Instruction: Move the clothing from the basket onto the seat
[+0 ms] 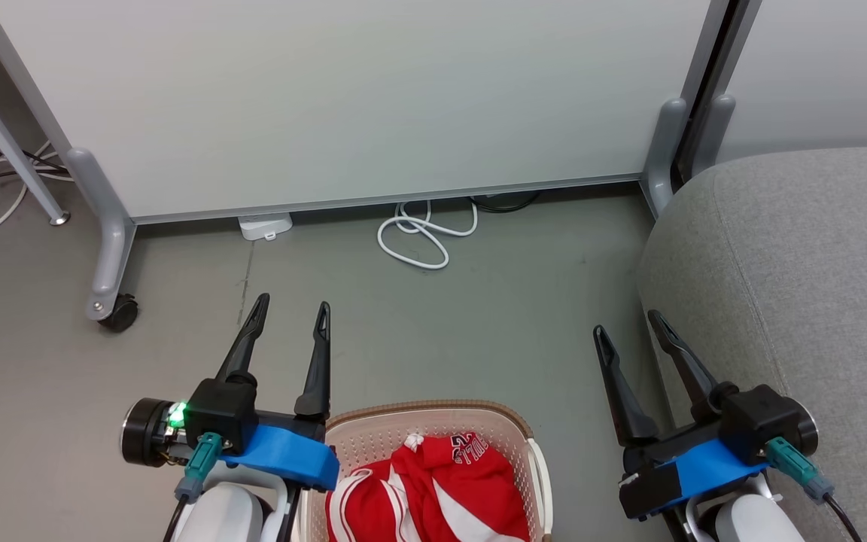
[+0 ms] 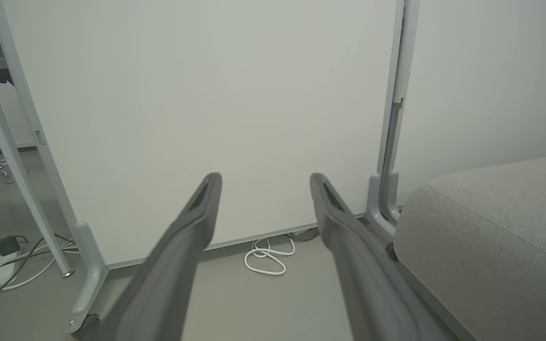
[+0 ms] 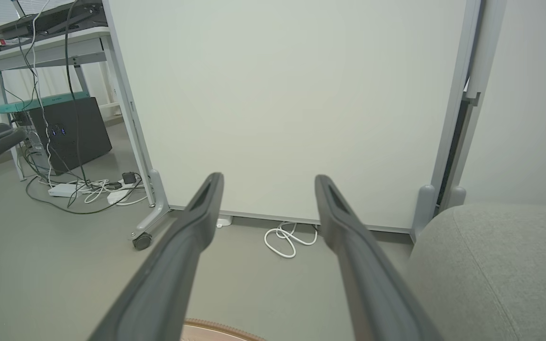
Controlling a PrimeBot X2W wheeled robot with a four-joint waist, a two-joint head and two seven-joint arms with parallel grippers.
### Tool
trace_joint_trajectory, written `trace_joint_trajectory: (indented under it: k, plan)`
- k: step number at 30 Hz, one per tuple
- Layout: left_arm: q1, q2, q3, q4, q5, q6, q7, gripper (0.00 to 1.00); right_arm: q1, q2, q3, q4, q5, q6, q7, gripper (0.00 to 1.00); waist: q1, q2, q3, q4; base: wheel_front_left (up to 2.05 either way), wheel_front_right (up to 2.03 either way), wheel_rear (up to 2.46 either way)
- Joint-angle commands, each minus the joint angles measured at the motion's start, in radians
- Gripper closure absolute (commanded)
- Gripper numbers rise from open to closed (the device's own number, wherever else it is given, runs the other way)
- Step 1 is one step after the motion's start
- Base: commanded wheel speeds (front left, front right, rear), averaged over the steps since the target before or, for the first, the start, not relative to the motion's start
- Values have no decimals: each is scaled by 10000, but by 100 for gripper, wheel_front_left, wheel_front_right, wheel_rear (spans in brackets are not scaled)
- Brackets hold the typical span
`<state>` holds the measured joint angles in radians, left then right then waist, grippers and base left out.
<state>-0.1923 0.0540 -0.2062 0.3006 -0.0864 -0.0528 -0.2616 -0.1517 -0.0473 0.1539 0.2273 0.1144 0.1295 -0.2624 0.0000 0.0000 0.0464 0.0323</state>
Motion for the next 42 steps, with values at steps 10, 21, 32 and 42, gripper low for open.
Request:
trace_joint_trajectory:
  k: [10, 21, 32, 42]
  plan:
    - [-188, -27, 31, 146, -91, -66, -52, 0, -166, -54, 27, 126, 135, 22, -39, 0, 0, 0, 11, -10, 0, 0, 0]
    - [-1020, -34, -454, 883, 61, -419, -51, 0, -539, -51, -77, -411, -187, 20, -37, 0, 0, 0, 813, -178, 0, 0, 0]
    - [-3017, 305, -1672, 2957, 432, -762, -44, 0, -1611, -49, -217, -859, -552, 14, -37, 0, 0, 0, 2909, -708, 0, 0, 0]
    - [-4850, 1047, -3726, 5418, 197, -769, -43, 0, -2598, -46, -229, -1251, -784, 14, -37, 0, 0, 0, 4772, -1108, 0, 0, 0]
